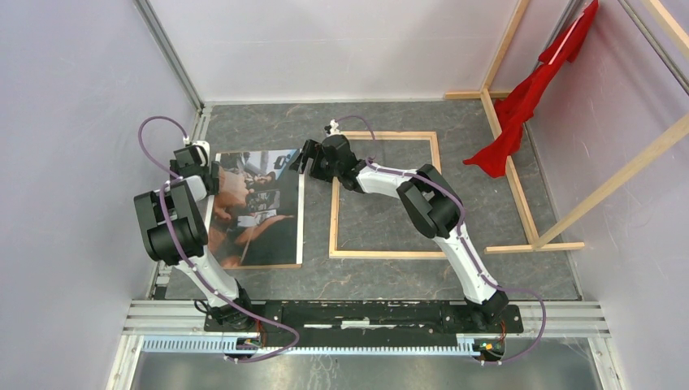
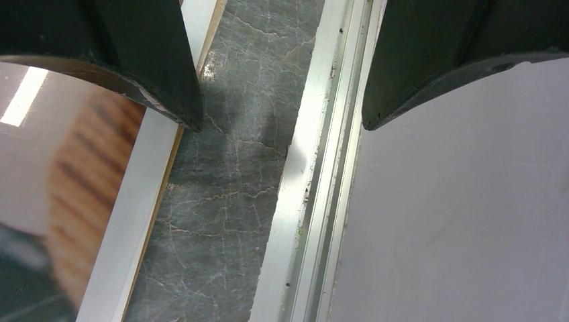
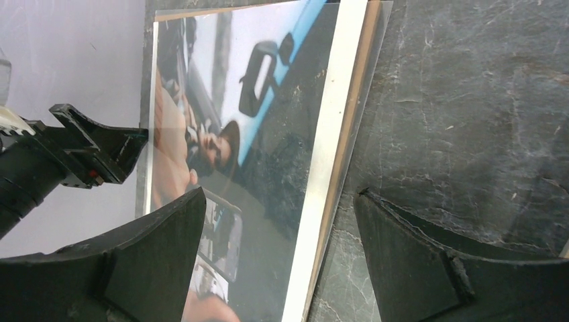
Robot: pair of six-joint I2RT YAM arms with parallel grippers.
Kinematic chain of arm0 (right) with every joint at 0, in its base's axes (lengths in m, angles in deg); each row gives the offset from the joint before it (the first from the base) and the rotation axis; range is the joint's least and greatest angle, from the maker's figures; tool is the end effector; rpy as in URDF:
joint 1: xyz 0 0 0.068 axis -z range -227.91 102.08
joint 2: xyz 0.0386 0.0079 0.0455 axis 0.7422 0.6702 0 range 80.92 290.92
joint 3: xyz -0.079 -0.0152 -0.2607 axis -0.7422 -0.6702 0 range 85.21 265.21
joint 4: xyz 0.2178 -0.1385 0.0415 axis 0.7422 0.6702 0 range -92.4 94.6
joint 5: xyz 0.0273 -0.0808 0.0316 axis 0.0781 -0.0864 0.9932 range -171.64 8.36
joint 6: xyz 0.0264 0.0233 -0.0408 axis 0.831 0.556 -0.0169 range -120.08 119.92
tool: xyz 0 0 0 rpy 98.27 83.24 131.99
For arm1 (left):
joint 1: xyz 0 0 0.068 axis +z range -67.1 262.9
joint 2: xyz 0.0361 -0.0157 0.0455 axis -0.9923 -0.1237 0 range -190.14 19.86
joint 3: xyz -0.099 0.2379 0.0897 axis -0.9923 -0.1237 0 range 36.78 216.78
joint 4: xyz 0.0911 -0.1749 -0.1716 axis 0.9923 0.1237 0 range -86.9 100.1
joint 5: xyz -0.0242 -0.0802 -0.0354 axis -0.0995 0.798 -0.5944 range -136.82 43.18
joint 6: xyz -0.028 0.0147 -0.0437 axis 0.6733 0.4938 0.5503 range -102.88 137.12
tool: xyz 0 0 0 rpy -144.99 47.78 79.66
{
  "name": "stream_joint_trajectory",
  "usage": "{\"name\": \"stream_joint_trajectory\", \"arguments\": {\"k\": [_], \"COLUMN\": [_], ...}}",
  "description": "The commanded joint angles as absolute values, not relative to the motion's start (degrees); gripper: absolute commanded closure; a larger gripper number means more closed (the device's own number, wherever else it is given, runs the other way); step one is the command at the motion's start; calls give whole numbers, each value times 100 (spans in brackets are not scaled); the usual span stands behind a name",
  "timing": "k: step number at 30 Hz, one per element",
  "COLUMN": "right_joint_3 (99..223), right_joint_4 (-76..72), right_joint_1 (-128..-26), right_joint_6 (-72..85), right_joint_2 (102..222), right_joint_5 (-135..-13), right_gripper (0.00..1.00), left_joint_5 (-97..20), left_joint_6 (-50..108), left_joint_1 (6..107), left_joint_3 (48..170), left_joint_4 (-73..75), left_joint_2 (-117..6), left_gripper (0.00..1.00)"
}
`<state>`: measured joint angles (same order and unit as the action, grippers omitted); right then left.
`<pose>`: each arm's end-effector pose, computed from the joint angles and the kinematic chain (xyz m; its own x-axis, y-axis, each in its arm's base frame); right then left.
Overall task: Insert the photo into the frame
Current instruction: Pick up the photo frame item at the center of the board.
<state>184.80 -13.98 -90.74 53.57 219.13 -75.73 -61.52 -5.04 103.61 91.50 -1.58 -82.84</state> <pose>0.3959 0.3720 0.1337 -0.7964 0.3541 -0.4903 -0.1722 0.6444 0.7450 0.3388 0.1377 0.1549 -0.7883 0.0918 -0.6084 -0.2351 0.8689 0.4356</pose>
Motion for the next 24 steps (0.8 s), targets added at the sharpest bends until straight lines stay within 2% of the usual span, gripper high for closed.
{"name": "stream_joint_trajectory", "arguments": {"k": [1,15,24], "right_joint_3": [18414,18009,18494], "right_joint_4": [-696,-1722,-1316], "right_joint_1": [-9051,-9082,-9295], "right_joint_6": [5456,5635,4939], "right_joint_2": [22367,21887,21670], "right_joint_5": [-7596,-7344,-7628], "right_gripper": [11,15,15], "left_joint_5": [-5796,-5675,-5737], "left_joint_6": [-432,-547,-615], "left_joint_1": [10303,10307,10305], "left_joint_3": [8902,8829,8736], "left_joint_4": [193,228,201], "left_joint_2": [-8317,-8350,-8319], "left_gripper": [6,7,7]}}
